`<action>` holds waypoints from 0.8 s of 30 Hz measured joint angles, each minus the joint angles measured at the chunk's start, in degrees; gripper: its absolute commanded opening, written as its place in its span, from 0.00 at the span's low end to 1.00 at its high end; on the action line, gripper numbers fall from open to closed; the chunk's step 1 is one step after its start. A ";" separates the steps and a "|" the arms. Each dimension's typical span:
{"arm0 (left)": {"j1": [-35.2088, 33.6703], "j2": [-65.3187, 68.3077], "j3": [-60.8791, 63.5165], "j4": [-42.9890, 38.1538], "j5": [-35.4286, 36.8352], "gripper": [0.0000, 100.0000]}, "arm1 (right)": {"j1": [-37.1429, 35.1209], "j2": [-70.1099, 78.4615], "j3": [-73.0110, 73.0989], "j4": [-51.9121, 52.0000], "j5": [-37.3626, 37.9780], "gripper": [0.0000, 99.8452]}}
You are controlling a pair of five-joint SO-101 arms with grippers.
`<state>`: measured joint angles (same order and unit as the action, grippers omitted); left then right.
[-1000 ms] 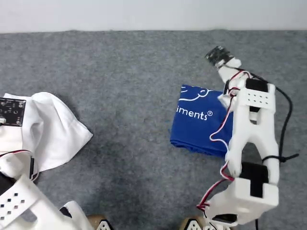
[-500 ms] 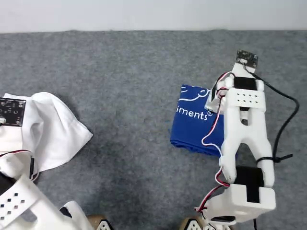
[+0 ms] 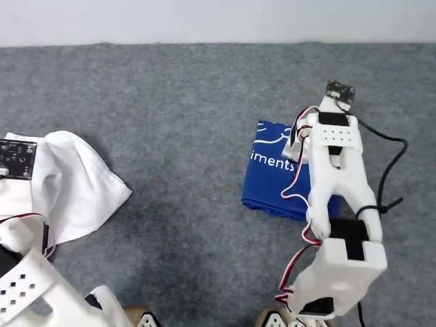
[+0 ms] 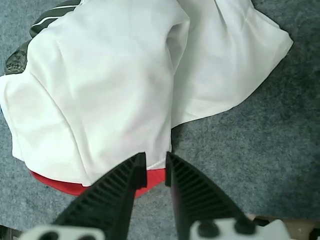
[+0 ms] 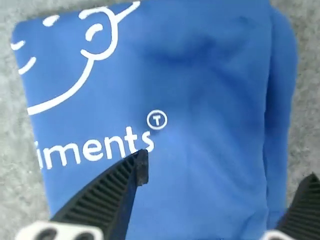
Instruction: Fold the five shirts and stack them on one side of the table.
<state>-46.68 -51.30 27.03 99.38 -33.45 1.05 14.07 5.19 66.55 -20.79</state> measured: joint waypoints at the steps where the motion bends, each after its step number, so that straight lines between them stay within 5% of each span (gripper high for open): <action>1: 0.00 0.00 0.00 0.00 0.00 0.07 | 0.00 0.79 0.00 -0.79 0.00 0.44; 9: 0.00 0.00 0.00 0.00 0.00 0.07 | 0.00 9.49 -1.23 -3.69 -0.53 0.40; 18: 0.00 0.00 0.00 0.00 0.00 0.07 | 0.62 15.82 -10.73 3.78 -3.60 0.00; 24: 0.00 0.00 0.00 0.00 0.00 0.07 | 3.16 17.41 -15.91 7.91 -3.60 0.01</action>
<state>-46.68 -51.30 27.03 99.38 -33.45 4.22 31.47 -10.73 74.46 -24.40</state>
